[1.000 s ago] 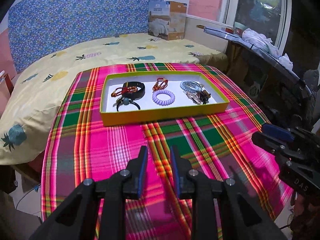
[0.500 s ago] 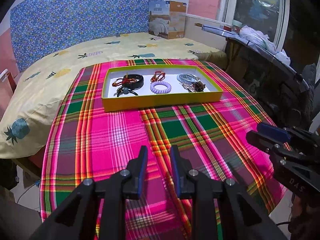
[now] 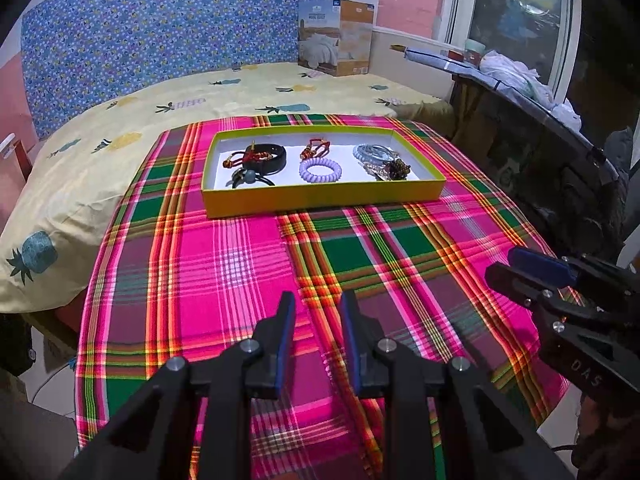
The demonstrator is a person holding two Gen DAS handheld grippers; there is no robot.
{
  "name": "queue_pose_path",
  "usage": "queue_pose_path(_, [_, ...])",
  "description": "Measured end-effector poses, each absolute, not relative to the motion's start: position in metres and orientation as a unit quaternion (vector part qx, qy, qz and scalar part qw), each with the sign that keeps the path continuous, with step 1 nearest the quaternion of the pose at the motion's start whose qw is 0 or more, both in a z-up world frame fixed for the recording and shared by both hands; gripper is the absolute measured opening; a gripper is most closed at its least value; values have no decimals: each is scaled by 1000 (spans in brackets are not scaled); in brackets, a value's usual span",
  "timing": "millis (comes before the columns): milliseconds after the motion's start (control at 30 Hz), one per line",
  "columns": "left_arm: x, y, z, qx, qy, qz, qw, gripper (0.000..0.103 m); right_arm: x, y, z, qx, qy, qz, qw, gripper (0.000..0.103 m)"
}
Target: Organize jewelry
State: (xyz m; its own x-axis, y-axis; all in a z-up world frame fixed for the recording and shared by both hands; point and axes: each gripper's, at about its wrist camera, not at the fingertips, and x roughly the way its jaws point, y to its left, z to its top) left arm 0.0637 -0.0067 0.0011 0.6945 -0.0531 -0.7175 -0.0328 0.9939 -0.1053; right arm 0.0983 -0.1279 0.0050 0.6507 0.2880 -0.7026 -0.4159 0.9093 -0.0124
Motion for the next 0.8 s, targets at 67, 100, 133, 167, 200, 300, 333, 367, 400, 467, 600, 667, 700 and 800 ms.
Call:
queue_pose_path(67, [66, -6, 1, -54, 392, -4, 918, 24, 100, -127, 5, -87, 371, 195, 904, 33])
queue_pose_path(100, [66, -7, 0, -54, 393, -3, 918, 24, 101, -127, 5, -87, 371, 196, 903, 33])
queue_pose_path(133, [67, -7, 0, -54, 393, -3, 918, 24, 101, -127, 4, -87, 372, 196, 903, 33])
queue_pose_path(167, [67, -6, 0, -55, 394, -4, 918, 24, 101, -126, 4, -87, 373, 196, 903, 33])
queue_pose_path(200, [67, -6, 0, -56, 394, -4, 918, 24, 101, -126, 4, -87, 373, 196, 903, 33])
queue_pose_path(300, [69, -6, -1, -56, 396, -4, 917, 24, 103, -126, 3, -88, 375, 197, 902, 33])
queue_pose_path(333, [69, -6, -2, -56, 396, -4, 916, 24, 103, -126, 2, -87, 375, 197, 902, 33])
queue_pose_path(367, [70, -6, -2, -57, 397, -4, 916, 24, 104, -126, 2, -87, 375, 197, 902, 33])
queue_pose_path(400, [71, -6, -3, -57, 398, -4, 916, 24, 103, -126, 2, -88, 375, 197, 902, 33])
queue_pose_path(467, [72, -6, -5, -56, 400, -3, 915, 24, 104, -126, 1, -87, 377, 197, 901, 33])
queue_pose_path(600, [74, -6, -6, -54, 403, 1, 914, 24, 106, -126, -1, -87, 379, 197, 900, 33])
queue_pose_path(667, [75, -6, -7, -54, 403, 1, 914, 24, 106, -125, -2, -88, 380, 198, 899, 33])
queue_pose_path(700, [75, -6, -7, -53, 403, 1, 913, 24, 106, -125, -2, -88, 380, 198, 899, 33])
queue_pose_path(800, [75, -5, -7, -54, 405, 0, 913, 24, 107, -125, -3, -87, 381, 198, 899, 33])
